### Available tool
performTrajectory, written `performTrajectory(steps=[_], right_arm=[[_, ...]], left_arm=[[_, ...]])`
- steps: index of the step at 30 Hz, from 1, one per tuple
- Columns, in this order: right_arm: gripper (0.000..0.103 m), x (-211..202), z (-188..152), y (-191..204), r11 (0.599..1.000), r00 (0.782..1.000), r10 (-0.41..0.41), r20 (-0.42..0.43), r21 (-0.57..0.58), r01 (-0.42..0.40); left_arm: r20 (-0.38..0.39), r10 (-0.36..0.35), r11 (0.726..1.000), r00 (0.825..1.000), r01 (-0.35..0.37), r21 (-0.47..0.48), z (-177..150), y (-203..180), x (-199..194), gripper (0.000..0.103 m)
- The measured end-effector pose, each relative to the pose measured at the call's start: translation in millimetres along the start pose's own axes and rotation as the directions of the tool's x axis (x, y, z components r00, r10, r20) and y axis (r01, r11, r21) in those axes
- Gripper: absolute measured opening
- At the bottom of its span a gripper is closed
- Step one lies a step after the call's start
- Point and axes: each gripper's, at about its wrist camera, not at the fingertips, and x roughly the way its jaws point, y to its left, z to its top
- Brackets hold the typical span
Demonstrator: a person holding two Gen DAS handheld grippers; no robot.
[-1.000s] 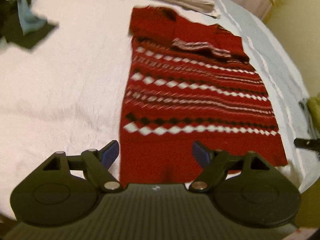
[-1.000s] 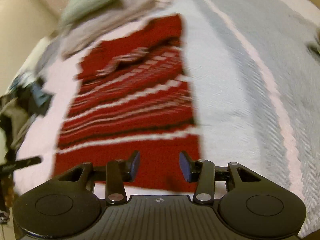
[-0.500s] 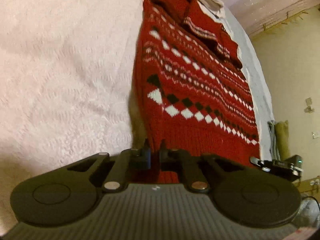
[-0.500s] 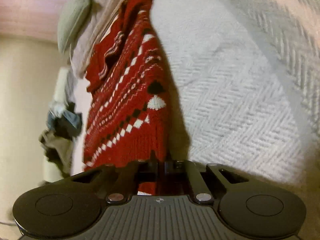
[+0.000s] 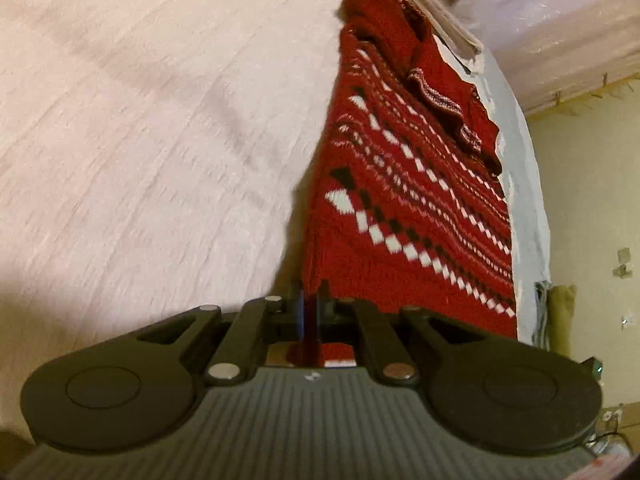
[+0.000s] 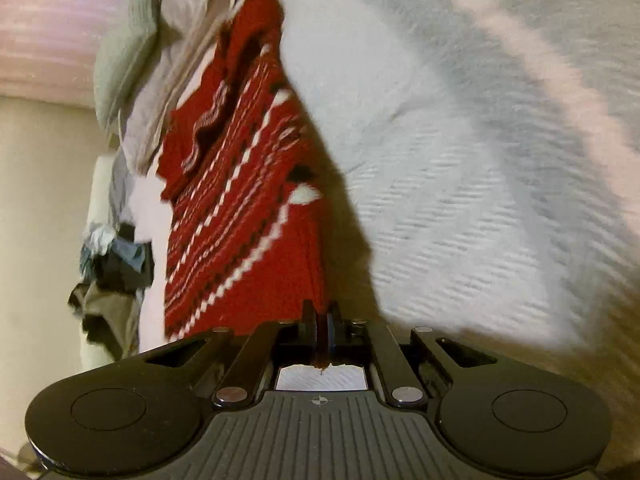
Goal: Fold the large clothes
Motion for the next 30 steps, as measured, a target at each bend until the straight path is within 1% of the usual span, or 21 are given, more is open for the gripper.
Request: performTrajectory(steps=[1,2,3,4,5,6,8,9,11,12,13,14,15,16,18,20,22,24,26,29,30], right_arm=[[0.003,1.9,5.9,4.3,0.999,0.999,-0.033,-0.004,-0.029,0.032],[0.007,3.7,13.0,7.3,0.996,0.997,-0.071,-0.008,-0.054,0.070],[0.028,4.2,17.4,8.4,0.991,0.994,-0.110,-0.024,-0.077,0.108],[0.048,1.7,20.8,8.8,0.984,0.988,-0.149,-0.026,-0.102,0.146],[0.051,-2.0,23.1,7.6,0.979,0.985,-0.170,-0.022,-0.119,0.166],[0.051,-2.3,25.0,7.7,0.979,0.986,-0.164,-0.023,-0.125,0.160],[0.052,-0.4,31.5,2.7,0.987,0.991,-0.127,-0.035,-0.103,0.123],[0.052,13.1,31.2,6.4,0.990,0.993,-0.108,-0.047,-0.100,0.103],[0.052,34.0,31.6,1.7,0.993,0.993,-0.083,-0.086,-0.092,0.075],[0.052,41.1,32.0,-2.6,0.994,0.993,-0.077,-0.093,-0.081,0.070],[0.048,44.4,32.9,-8.4,0.998,0.994,-0.036,-0.099,-0.050,0.031],[0.036,46.0,34.4,-11.0,1.000,0.995,-0.003,-0.104,-0.016,0.001],[0.002,47.9,35.5,-12.0,1.000,0.991,0.023,-0.128,0.006,-0.022],[0.002,49.6,35.2,-8.9,1.000,0.988,0.029,-0.153,0.003,-0.028],[0.002,44.3,38.3,5.1,0.998,0.986,0.054,-0.161,-0.025,-0.058],[0.002,29.7,51.4,25.0,0.994,0.991,0.097,-0.097,-0.039,-0.101],[0.001,13.6,72.6,48.6,0.986,0.988,0.156,-0.007,-0.061,-0.156],[0.001,4.0,99.0,78.3,0.973,0.978,0.202,0.057,-0.129,-0.193],[0.001,6.6,130.3,110.9,0.957,0.965,0.230,0.123,-0.206,-0.202],[0.001,25.9,183.9,143.4,0.952,0.943,0.246,0.224,-0.241,-0.191],[0.001,34.6,201.2,150.3,0.955,0.937,0.237,0.258,-0.241,-0.176]], left_arm=[[-0.017,0.000,1.000,1.000,0.000,0.018,6.6,-2.4,3.6,0.004],[-0.037,0.000,1.000,0.999,0.001,0.024,11.6,-2.1,4.4,0.013],[-0.052,0.016,0.999,0.999,-0.014,0.034,17.0,-1.2,4.1,0.025],[-0.058,0.023,0.999,0.998,-0.020,0.050,21.5,0.0,2.0,0.029],[-0.061,0.014,0.998,0.998,-0.010,0.064,26.2,1.9,-1.3,0.034],[-0.065,0.007,0.997,0.998,-0.002,0.073,29.9,4.6,-4.2,0.042],[-0.072,0.008,0.996,0.997,-0.001,0.088,39.4,8.7,-4.7,0.057],[-0.084,-0.007,0.995,0.996,0.016,0.099,42.7,9.9,0.2,0.062],[-0.111,-0.021,0.994,0.994,0.033,0.108,43.1,4.9,18.8,0.062],[-0.127,-0.031,0.993,0.991,0.045,0.110,41.8,3.8,26.5,0.061],[-0.142,-0.047,0.992,0.989,0.063,0.112,39.7,0.6,32.2,0.057],[-0.173,-0.067,0.990,0.983,0.086,0.109,38.4,-2.6,36.3,0.037],[-0.221,-0.089,0.988,0.971,0.114,0.103,36.3,-5.6,40.3,0.008],[-0.265,-0.089,0.987,0.960,0.121,0.108,33.6,-10.1,43.5,0.004],[-0.258,-0.079,0.982,0.963,0.119,0.146,35.9,-20.9,37.1,0.003],[-0.194,-0.140,0.978,0.971,0.167,0.126,55.8,-31.1,20.9,0.003],[-0.106,-0.221,0.966,0.970,0.232,0.116,90.7,-44.0,1.4,0.003],[-0.042,-0.273,0.948,0.961,0.276,0.159,126.9,-59.8,-8.0,0.003],[0.018,-0.317,0.930,0.948,0.307,0.201,170.4,-76.5,-6.0,0.003],[0.091,-0.366,0.917,0.926,0.342,0.205,238.9,-93.7,21.7,0.003],[0.112,-0.361,0.923,0.926,0.337,0.185,264.4,-96.1,37.0,0.003]])
